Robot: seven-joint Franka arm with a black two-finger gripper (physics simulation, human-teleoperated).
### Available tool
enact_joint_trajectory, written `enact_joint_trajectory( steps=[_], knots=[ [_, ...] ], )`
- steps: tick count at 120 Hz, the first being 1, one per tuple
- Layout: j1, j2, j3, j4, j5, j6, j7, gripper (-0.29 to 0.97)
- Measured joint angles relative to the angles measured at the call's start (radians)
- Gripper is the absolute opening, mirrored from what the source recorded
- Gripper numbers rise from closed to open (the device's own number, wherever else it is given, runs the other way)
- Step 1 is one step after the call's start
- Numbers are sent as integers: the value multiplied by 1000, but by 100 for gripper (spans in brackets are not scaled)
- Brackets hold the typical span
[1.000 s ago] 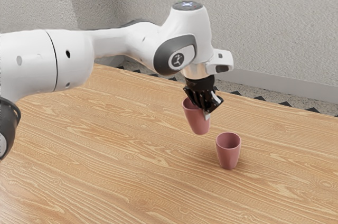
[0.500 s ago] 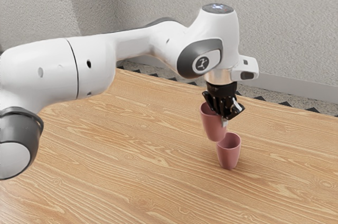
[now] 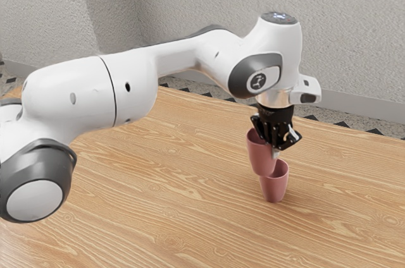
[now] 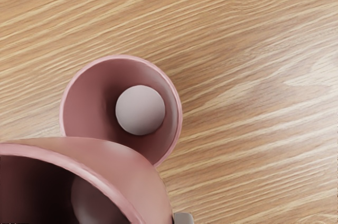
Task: Place the left cup onto the right cup
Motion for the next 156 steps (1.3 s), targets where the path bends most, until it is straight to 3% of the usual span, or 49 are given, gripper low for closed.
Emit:
enact_joint_trajectory(
  steps=[156],
  knots=[
    [4,118,8,169,7,-49,-22,-10]
  ],
)
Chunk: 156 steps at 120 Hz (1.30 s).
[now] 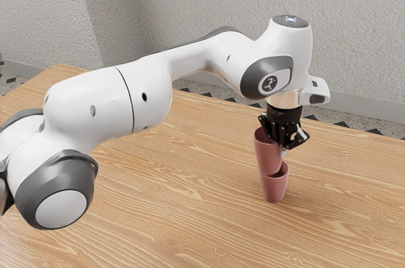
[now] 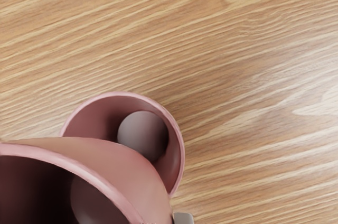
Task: Place the left cup onto the right cup
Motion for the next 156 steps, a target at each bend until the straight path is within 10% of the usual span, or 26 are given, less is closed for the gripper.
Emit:
enact_joint_trajectory(
  steps=[156],
  knots=[
    [2,55,-1,46,2,-13,-5,-11]
  ],
)
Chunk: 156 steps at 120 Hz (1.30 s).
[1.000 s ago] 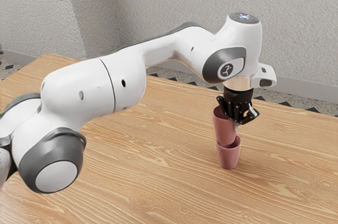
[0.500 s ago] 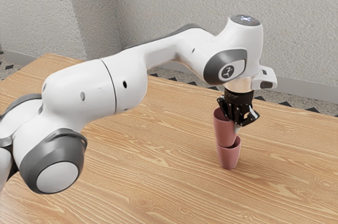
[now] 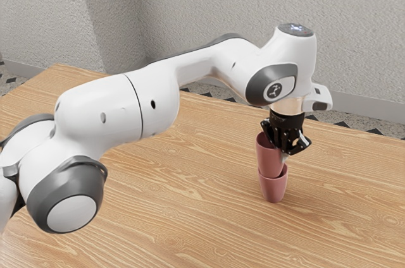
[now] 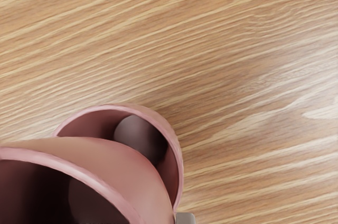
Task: Place the left cup onto the right cup
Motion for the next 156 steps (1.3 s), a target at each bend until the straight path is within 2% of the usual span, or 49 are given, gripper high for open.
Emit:
enact_joint_trajectory(
  steps=[156],
  knots=[
    [1,43,-6,34,31,20,-46,-11]
  ],
)
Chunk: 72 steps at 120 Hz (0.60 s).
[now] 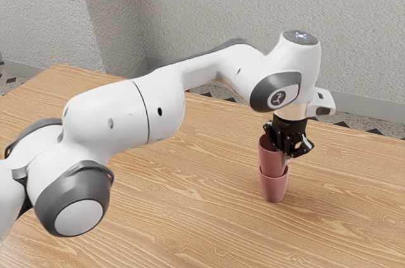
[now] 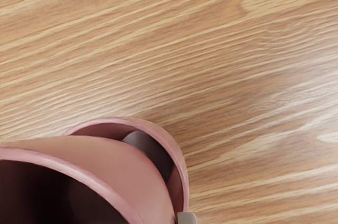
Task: Place the left cup onto the right cup
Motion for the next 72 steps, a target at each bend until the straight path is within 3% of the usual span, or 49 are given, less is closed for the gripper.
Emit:
enact_joint_trajectory(
  steps=[8,26,39,72],
  knots=[
    [0,1,0,0,-1,0,-1,-8],
    [-1,2,1,0,-4,0,-7,26],
    [-2,1,0,0,-5,0,-13,42],
    [-2,-10,1,25,4,-8,-22,60]
  ],
)
